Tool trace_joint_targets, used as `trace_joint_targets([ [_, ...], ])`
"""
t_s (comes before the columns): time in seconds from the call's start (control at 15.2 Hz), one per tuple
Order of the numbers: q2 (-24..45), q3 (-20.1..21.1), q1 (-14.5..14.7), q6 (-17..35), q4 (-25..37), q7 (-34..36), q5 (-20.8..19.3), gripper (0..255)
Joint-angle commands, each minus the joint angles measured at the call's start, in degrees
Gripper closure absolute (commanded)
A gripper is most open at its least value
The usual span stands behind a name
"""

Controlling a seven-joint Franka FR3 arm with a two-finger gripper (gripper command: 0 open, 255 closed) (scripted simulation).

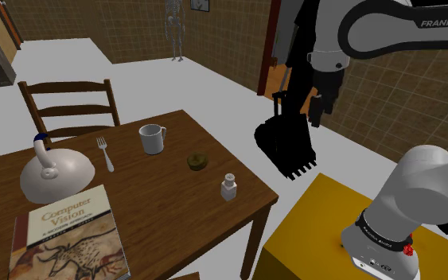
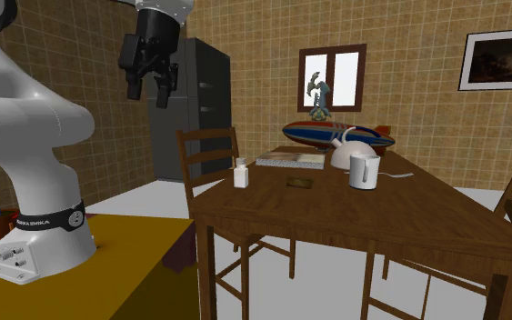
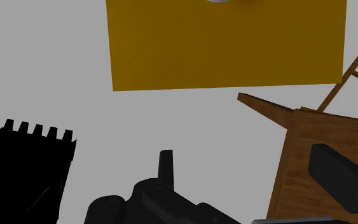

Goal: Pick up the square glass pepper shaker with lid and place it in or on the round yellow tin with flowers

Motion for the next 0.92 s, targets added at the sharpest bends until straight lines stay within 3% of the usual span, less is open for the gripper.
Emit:
trace_joint_targets([
  [0.0,0.0,0.0,0.0,0.0,0.0,0.0,0.0,0],
  [0.86,19.4,10.1,4.2,14.6,3.2,15.8,10.6,0],
])
